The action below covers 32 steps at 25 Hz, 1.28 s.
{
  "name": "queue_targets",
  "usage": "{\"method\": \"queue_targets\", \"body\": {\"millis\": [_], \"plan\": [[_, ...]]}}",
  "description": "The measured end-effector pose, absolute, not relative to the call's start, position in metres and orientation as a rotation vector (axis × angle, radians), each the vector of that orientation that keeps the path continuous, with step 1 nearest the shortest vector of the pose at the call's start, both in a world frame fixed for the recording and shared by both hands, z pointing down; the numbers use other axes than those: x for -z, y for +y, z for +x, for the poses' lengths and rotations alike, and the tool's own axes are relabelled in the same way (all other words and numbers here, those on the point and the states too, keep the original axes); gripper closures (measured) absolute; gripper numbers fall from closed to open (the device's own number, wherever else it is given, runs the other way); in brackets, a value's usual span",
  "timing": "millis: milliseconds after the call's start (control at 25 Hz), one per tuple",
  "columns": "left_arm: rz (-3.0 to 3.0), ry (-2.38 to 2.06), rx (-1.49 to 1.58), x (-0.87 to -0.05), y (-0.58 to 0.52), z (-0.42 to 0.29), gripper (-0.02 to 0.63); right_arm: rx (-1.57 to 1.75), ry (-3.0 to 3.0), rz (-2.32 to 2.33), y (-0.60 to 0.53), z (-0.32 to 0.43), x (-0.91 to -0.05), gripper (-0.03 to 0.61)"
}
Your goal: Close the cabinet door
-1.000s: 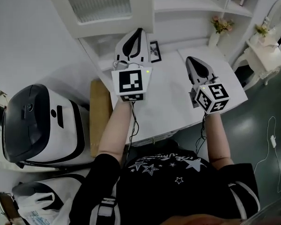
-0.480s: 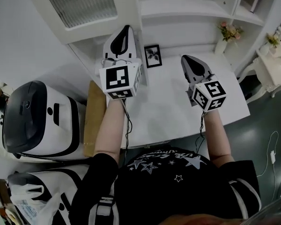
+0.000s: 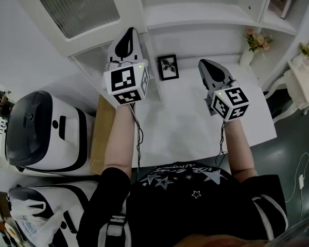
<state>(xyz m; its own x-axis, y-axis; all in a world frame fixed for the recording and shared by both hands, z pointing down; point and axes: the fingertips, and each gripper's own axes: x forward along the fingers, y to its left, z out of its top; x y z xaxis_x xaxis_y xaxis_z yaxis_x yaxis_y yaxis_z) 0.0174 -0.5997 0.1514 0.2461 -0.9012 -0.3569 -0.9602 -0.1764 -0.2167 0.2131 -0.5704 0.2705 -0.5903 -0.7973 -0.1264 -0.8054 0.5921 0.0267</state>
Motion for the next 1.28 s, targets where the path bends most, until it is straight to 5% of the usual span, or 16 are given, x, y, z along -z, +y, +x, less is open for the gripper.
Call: {"method": "queue_targets", "body": {"millis": [1280], "plan": [[-2.516, 1.392, -0.250, -0.208, -0.489, -0.068, 0.606, -0.043, 2.590, -1.762, -0.421, 0.127, -0.305, 0.572]]}}
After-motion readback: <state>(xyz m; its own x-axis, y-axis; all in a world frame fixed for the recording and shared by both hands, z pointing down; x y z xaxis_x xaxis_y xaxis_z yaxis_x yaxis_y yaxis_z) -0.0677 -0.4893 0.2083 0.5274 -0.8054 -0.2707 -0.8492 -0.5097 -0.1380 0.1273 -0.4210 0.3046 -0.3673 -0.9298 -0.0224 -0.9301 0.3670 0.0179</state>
